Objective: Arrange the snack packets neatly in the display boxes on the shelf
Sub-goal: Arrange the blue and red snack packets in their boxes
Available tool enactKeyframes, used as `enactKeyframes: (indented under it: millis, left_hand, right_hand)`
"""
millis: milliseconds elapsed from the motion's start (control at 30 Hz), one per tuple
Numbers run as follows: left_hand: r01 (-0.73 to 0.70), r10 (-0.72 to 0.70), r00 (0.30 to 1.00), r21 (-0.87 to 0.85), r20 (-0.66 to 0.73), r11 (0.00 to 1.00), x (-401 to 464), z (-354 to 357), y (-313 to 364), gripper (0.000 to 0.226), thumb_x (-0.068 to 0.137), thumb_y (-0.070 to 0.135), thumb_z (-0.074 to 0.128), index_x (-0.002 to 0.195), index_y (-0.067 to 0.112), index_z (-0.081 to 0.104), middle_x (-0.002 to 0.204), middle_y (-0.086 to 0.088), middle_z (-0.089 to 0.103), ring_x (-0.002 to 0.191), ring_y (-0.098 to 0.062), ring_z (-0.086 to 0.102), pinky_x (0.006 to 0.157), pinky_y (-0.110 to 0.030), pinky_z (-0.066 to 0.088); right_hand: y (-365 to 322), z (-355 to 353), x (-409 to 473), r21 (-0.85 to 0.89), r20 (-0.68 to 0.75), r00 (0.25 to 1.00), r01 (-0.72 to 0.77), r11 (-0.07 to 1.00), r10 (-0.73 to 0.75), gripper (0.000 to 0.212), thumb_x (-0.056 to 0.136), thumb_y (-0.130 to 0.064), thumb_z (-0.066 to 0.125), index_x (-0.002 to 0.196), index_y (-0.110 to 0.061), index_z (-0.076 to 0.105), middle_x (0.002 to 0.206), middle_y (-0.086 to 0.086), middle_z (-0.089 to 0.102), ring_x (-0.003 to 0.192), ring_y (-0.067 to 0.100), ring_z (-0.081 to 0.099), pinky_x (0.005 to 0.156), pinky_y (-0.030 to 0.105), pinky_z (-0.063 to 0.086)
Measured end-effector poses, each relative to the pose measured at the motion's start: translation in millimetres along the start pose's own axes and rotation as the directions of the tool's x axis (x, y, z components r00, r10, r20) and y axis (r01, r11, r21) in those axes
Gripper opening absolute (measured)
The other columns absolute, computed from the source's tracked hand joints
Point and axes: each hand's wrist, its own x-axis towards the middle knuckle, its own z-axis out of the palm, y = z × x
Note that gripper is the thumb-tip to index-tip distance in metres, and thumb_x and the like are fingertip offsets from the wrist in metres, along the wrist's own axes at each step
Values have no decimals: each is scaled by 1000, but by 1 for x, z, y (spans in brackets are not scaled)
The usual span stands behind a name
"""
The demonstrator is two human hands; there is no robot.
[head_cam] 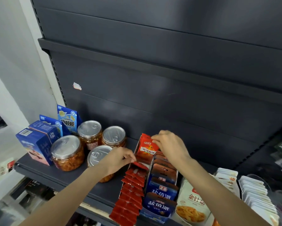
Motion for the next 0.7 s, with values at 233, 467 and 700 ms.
enactKeyframes:
  millis: [233,467,700]
  left_hand:
    - [-34,31,995,-30,-92,999,10,-16,6,13,90,12,60,92,22,69,88,16,67,90,3,61,79,-9,46]
    - [-8,1,995,-71,-99,997,13,-20,6,14,91,12,60,91,24,68,88,15,67,86,3,62,78,-11,47]
    - [-18,-2,984,-112,-177,994,22,-27,14,12,91,8,59,92,14,69,83,11,68,81,-1,63,77,-14,49]
  right_hand:
    - [10,34,31,14,103,992,-70,997,69,15,90,-21,61,104,-18,60,102,0,57,93,19,61,79,36,52]
    - [20,51,55,7,63,983,-173,985,172,44,84,-27,68,124,-19,53,121,3,52,113,19,52,87,31,48]
    - [32,46,55,377,238,947,-295,878,216,34,82,-30,70,113,-18,64,115,2,63,104,15,58,91,32,49]
